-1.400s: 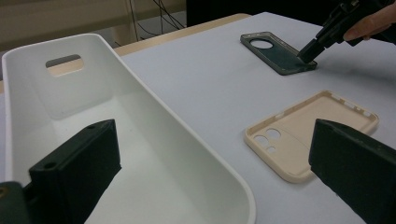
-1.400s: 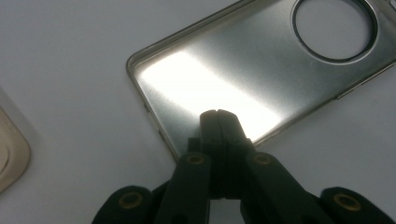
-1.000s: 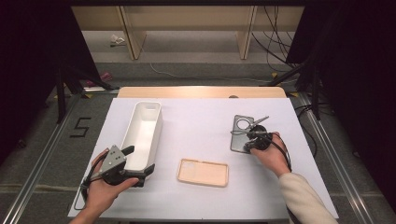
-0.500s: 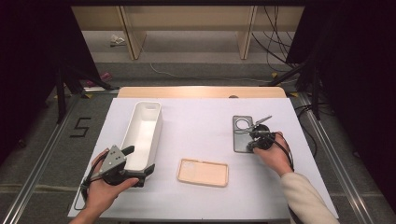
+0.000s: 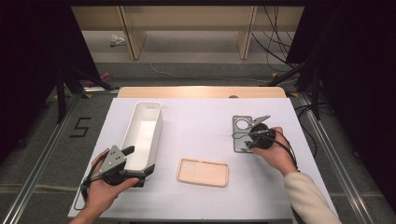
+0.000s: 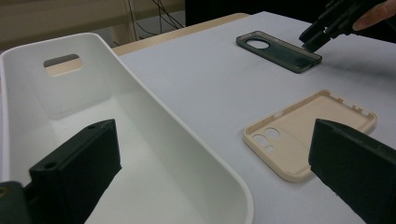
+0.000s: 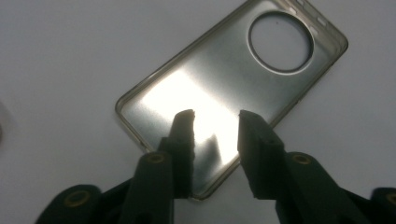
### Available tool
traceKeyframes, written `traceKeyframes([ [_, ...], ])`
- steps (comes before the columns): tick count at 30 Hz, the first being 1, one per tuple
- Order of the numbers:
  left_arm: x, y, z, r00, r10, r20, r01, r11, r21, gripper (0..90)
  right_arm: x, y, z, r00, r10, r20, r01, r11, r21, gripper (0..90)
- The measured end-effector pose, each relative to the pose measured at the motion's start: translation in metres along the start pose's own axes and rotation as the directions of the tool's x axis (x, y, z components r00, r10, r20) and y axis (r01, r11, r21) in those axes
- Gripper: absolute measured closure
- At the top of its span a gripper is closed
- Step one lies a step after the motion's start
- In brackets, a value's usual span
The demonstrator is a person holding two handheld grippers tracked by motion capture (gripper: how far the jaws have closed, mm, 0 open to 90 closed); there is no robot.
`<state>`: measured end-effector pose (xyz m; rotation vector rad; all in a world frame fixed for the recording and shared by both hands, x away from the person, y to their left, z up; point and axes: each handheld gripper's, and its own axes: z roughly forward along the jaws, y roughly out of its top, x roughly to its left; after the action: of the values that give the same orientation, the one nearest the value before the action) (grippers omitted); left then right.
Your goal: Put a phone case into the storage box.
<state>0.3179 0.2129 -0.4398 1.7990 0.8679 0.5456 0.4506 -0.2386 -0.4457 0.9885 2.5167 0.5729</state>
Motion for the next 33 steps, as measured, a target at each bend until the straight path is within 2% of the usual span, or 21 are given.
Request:
traceKeyframes([
  [1, 0.000, 0.000, 0.000, 1.0000, -0.001, 0.000, 0.001, 1.0000, 0.000, 1.7, 0.000, 0.000, 0.000, 1.0000, 0.000, 0.000, 0.000, 1.000, 0.000, 59.3],
  [3, 0.000, 0.000, 0.000, 1.0000, -0.003, 0.000, 0.003, 1.0000, 0.002, 1.7, 0.003, 0.002, -0.002, 0.9970, -0.077, -0.004, 0.077, 0.997, 0.025, 50.0],
  [4, 0.000, 0.000, 0.000, 1.0000, -0.002, 0.002, 0.002, 1.0000, 0.001, 1.7, 0.008, 0.004, -0.002, 0.9836, -0.181, -0.004, 0.180, 0.982, 0.062, 42.9],
  [5, 0.000, 0.000, 0.000, 1.0000, -0.001, 0.002, 0.001, 1.0000, 0.001, 1.7, 0.008, 0.004, -0.002, 0.9836, -0.181, -0.004, 0.180, 0.982, 0.062, 42.9],
  [6, 0.000, 0.000, 0.000, 1.0000, 0.000, 0.002, 0.000, 1.0000, 0.000, 1.7, 0.011, 0.004, -0.001, 0.9696, -0.244, -0.016, 0.245, 0.966, 0.084, 36.5],
  [7, 0.000, 0.000, 0.000, 1.0000, -0.001, 0.003, 0.001, 1.0000, 0.000, 1.7, 0.011, 0.004, -0.001, 0.9696, -0.244, -0.016, 0.245, 0.966, 0.084, 36.5],
  [9, 0.000, 0.000, 0.000, 1.0000, -0.001, 0.003, 0.001, 1.0000, 0.002, 1.7, 0.013, 0.005, 0.000, 0.9582, -0.285, -0.028, 0.286, 0.952, 0.105, 35.3],
  [10, 0.000, 0.000, 0.000, 1.0000, -0.002, 0.003, 0.002, 1.0000, 0.003, 1.7, 0.015, 0.006, 0.000, 0.9508, -0.309, -0.023, 0.310, 0.945, 0.108, 33.5],
  [11, 0.000, 0.000, 0.000, 1.0000, -0.002, 0.004, 0.002, 1.0000, 0.004, 1.7, 0.018, 0.006, 0.000, 0.9388, -0.344, -0.008, 0.343, 0.933, 0.113, 31.5],
  [13, 0.000, 0.000, 0.000, 1.0000, 0.000, 0.005, 0.000, 1.0000, 0.003, 1.7, 0.020, 0.008, -0.001, 0.9286, -0.371, -0.001, 0.368, 0.921, 0.130, 31.7],
  [14, 0.000, 0.000, 0.000, 1.0000, 0.000, 0.005, 0.000, 1.0000, 0.003, 1.7, 0.022, 0.009, -0.002, 0.9182, -0.396, 0.008, 0.391, 0.909, 0.143, 30.2],
  [15, 0.000, 0.000, 0.000, 1.0000, 0.001, 0.004, -0.001, 1.0000, 0.004, 1.7, 0.022, 0.009, -0.002, 0.9182, -0.396, 0.008, 0.391, 0.909, 0.143, 30.2],
  [19, 0.000, 0.000, 0.000, 1.0000, -0.001, 0.002, 0.001, 1.0000, 0.002, 1.8, 0.023, 0.010, -0.002, 0.8992, -0.437, 0.030, 0.425, 0.888, 0.174, 30.4],
  [20, 0.000, 0.000, 0.000, 1.0000, 0.000, 0.002, 0.000, 1.0000, 0.001, 1.8, 0.023, 0.010, -0.002, 0.8971, -0.441, 0.034, 0.428, 0.886, 0.176, 30.6],
  [22, 0.000, 0.000, 0.000, 1.0000, 0.001, 0.003, -0.001, 1.0000, 0.001, 1.8, 0.024, 0.010, 0.000, 0.8840, -0.466, 0.040, 0.450, 0.872, 0.193, 31.0],
  [26, 0.000, 0.000, 0.000, 1.0000, 0.002, 0.005, -0.002, 1.0000, 0.000, 1.9, 0.026, 0.011, 0.005, 0.8681, -0.495, 0.038, 0.477, 0.853, 0.211, 31.7],
  [28, 0.000, 0.000, 0.000, 1.0000, 0.001, 0.005, -0.001, 1.0000, 0.001, 1.9, 0.027, 0.011, 0.006, 0.8672, -0.497, 0.036, 0.479, 0.851, 0.214, 32.0],
  [31, 0.000, 0.000, 0.000, 1.0000, 0.002, 0.004, -0.002, 1.0000, 0.000, 1.8, 0.029, 0.013, 0.009, 0.8577, -0.513, 0.037, 0.493, 0.841, 0.225, 32.9],
  [33, 0.000, 0.000, 0.000, 1.0000, 0.002, 0.005, -0.002, 1.0000, 0.001, 1.9, 0.029, 0.014, 0.010, 0.8561, -0.516, 0.036, 0.496, 0.839, 0.226, 33.6],
])
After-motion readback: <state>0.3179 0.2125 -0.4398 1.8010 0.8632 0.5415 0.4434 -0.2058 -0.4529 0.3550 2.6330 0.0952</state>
